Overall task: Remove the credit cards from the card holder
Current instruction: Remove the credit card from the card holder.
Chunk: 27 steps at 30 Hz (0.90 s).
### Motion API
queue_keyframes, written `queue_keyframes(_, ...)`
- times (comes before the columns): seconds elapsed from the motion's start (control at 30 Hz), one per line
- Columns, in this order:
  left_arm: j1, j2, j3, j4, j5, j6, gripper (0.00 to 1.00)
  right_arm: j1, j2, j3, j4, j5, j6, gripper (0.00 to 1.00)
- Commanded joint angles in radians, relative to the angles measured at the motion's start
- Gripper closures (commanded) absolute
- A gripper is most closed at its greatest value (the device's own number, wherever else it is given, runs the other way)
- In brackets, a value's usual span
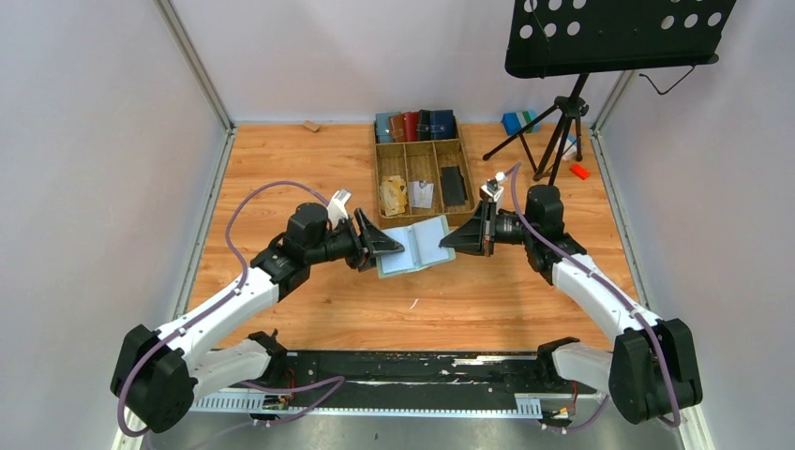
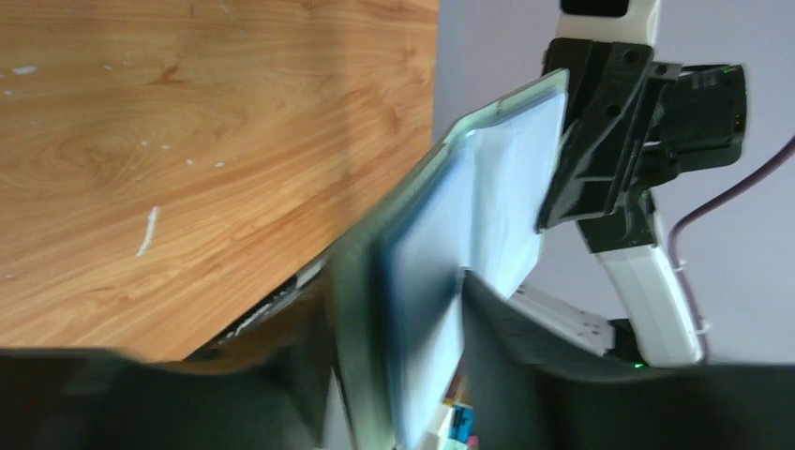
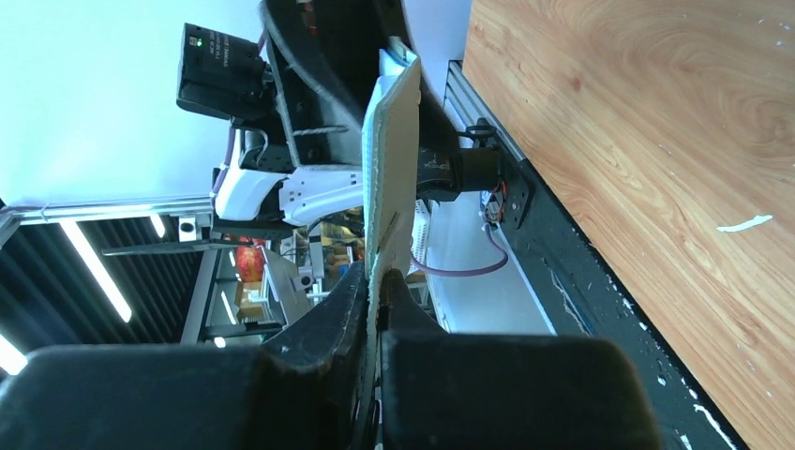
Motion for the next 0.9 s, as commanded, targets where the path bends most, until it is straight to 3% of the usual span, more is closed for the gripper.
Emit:
queue_keyframes(0.0, -0.007, -0.025, 0.010, 0.184, 0.004, -0.073, 0.56, 0.036, 0.002, 0.068, 0.025, 0.017, 0.005, 1.00)
queue_keyframes(0.1, -0.008, -0.031, 0.032, 0.142, -0.029, -0.054, 0.87, 0.047, -0.003, 0.136, -0.185, 0.069, -0.154, 1.00)
queue_keyframes(0.2, -0.015, -0.017, 0.069, 0.084, -0.048, -0.024, 0.95, 0.070, 0.003, 0.202, -0.329, 0.120, -0.260, 1.00)
queue_keyframes(0.47, -0.082, 0.089, 0.159, 0.054, -0.077, 0.013, 1.00, 0.171, 0.048, 0.251, -0.270, 0.126, -0.248, 1.00)
queue_keyframes(0.63, -0.086, 0.115, 0.175, 0.058, -0.082, 0.014, 1.00, 0.173, 0.033, 0.244, -0.308, 0.137, -0.270, 0.84)
queue_keyframes(0.87, -0.086, 0.118, 0.157, 0.086, -0.088, -0.001, 1.00, 0.165, 0.029, 0.237, -0.373, 0.165, -0.312, 0.86)
